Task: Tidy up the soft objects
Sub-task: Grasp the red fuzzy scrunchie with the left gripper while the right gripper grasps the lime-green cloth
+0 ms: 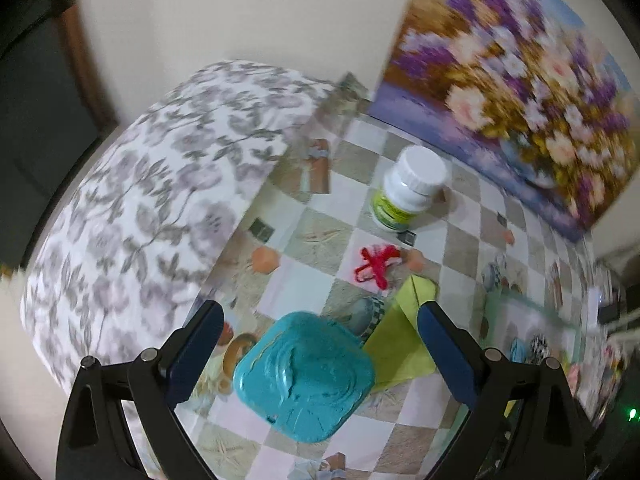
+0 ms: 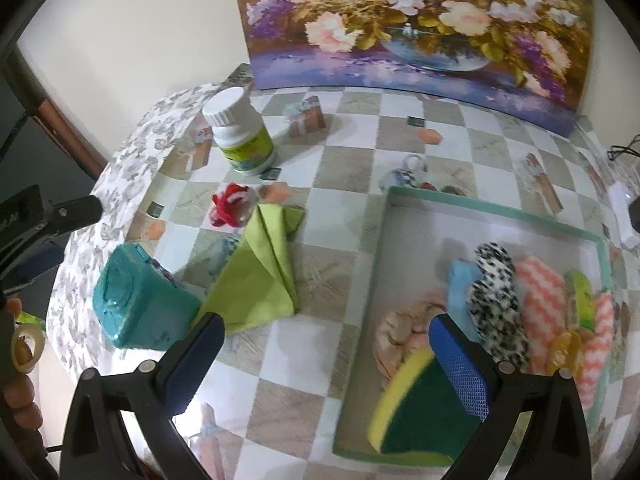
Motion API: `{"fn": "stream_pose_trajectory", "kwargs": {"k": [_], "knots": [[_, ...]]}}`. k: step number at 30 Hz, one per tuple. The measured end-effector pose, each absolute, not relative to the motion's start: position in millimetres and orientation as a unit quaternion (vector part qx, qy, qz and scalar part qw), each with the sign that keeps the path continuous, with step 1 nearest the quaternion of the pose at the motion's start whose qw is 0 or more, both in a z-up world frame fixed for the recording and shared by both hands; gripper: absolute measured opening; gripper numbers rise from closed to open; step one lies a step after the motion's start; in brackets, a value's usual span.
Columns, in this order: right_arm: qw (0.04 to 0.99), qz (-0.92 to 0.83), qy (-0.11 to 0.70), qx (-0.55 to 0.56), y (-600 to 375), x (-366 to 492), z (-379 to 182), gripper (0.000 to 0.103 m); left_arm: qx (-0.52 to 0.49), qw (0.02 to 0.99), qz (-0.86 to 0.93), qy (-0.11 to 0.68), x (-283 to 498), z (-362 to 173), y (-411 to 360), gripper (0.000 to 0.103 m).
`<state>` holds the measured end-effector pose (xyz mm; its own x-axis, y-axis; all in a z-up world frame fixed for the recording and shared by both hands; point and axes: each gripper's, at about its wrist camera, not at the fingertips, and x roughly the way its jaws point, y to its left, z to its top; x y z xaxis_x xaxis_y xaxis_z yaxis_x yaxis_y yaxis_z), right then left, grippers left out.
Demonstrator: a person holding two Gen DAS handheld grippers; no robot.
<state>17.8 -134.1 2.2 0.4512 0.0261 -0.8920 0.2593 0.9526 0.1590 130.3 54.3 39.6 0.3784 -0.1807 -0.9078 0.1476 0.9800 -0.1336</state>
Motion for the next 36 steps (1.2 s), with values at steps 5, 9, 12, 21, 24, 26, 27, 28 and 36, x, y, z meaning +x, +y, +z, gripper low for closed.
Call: {"fn": "stream_pose_trajectory", "kwargs": {"k": [5,9,12,21,24,26,27,28,36], "knots": [[0.841,-0.052,0.521,0.136,-125.2,36.0,-6.4,0.103,0.022,0.815,-0.133,0.563,149.2,32.1,42.5,0.097],[0.841,-0.04,0.525,0.122,-117.5,48.6,-13.1,0.095,0.023,0.798,-0.141,0.585,166.9,23.8,39.7,0.097],[0.839,-0.037,0.529,0.12,-114.7,56.8,-20.0,0.093,0.021,0.788,-0.146,0.598,175.8,18.8,35.6,0.097],[0.826,-0.031,0.549,0.126,-115.3,77.5,-48.8,0.085,0.02,0.748,-0.15,0.646,199.2,-9.4,15.6,0.096],[0.825,-0.033,0.551,0.122,-114.2,83.4,-56.2,0.084,0.021,0.739,-0.139,0.659,204.9,-18.1,12.3,0.096],[0.824,-0.028,0.554,0.119,-111.5,88.1,-61.8,0.082,0.023,0.734,-0.136,0.665,208.7,-22.6,9.8,0.096],[0.823,-0.025,0.555,0.116,-109.9,90.4,-64.3,0.08,0.027,0.733,-0.133,0.667,210.7,-25.4,8.1,0.096],[0.823,-0.024,0.556,0.113,-108.4,92.4,-66.8,0.078,0.03,0.731,-0.131,0.669,212.9,-27.6,6.6,0.096],[0.829,-0.021,0.55,0.101,-103.6,101.0,-75.6,0.046,0.035,0.713,-0.129,0.688,224.7,-46.8,-6.2,0.081]]}}
